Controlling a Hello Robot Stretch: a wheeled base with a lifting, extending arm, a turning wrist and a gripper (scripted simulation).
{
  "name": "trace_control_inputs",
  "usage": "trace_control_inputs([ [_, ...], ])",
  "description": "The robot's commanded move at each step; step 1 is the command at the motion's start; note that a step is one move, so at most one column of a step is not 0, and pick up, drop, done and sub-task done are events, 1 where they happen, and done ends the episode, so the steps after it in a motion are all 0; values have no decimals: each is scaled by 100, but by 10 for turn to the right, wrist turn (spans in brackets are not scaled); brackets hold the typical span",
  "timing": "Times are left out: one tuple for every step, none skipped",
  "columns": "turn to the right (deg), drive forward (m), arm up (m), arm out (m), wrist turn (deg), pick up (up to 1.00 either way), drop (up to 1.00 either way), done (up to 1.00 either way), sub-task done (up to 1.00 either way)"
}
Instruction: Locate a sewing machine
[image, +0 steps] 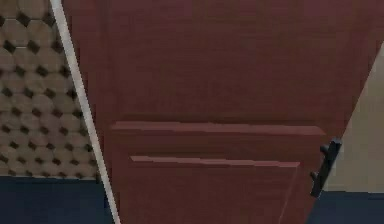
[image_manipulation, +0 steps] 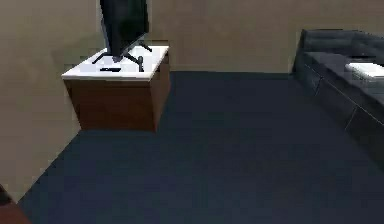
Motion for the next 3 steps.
trace_control_inputs([
  [450,0,0,0,0,0,0,0,0],
  [450,0,0,0,0,0,0,0,0],
  [90,0,0,0,0,0,0,0,0],
])
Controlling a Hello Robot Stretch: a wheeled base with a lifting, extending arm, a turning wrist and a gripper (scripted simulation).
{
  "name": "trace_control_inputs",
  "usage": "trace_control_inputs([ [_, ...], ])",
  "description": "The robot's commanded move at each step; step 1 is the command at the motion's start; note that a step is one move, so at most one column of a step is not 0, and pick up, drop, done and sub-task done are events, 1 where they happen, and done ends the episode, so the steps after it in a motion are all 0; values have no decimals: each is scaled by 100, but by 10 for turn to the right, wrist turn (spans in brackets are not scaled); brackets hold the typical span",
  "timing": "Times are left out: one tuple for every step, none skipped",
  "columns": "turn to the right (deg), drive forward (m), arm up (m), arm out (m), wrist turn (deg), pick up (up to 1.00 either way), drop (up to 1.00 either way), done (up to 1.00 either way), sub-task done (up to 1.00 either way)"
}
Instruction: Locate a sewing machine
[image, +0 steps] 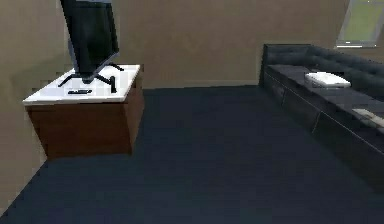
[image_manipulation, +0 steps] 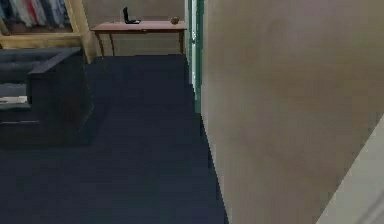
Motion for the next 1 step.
trace_control_inputs([
  [0,20,0,0,0,0,0,0,0],
])
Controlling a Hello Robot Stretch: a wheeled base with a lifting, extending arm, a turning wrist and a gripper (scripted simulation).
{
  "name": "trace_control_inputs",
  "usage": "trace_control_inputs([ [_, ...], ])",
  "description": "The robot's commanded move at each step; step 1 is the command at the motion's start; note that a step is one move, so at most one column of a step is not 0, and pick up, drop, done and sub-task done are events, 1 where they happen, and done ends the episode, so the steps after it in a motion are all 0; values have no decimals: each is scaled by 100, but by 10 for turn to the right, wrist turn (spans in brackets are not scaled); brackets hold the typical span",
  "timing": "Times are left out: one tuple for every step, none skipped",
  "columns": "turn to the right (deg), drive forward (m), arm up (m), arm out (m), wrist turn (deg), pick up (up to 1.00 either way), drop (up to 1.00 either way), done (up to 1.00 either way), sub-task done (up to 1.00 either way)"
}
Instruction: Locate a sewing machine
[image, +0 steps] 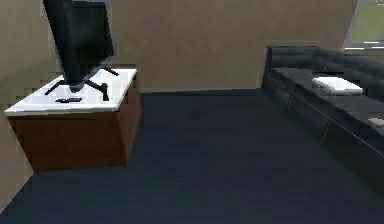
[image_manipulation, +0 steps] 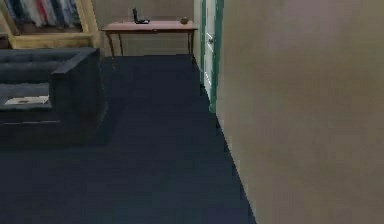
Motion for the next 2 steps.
trace_control_inputs([
  [-450,0,0,0,0,0,0,0,0],
  [-450,0,0,0,0,0,0,0,0],
])
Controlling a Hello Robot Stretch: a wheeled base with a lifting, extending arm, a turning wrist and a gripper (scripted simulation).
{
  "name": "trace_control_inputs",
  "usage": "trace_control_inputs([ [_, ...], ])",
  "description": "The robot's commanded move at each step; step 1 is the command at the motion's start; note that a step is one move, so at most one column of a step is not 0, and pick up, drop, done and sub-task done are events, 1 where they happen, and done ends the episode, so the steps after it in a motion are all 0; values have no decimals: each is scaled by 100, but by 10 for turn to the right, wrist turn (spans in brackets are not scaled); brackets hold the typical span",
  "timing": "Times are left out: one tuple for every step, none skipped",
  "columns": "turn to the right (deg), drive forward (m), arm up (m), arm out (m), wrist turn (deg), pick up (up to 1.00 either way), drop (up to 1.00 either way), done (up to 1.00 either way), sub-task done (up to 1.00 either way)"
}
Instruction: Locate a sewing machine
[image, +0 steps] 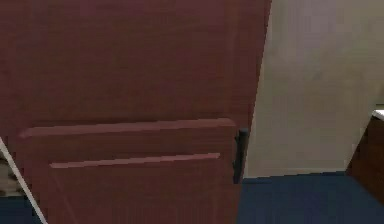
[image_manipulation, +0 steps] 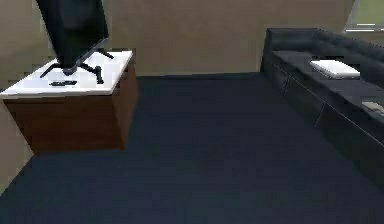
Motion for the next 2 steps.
trace_control_inputs([
  [-450,0,0,0,0,0,0,0,0],
  [-240,0,0,0,0,0,0,0,0],
])
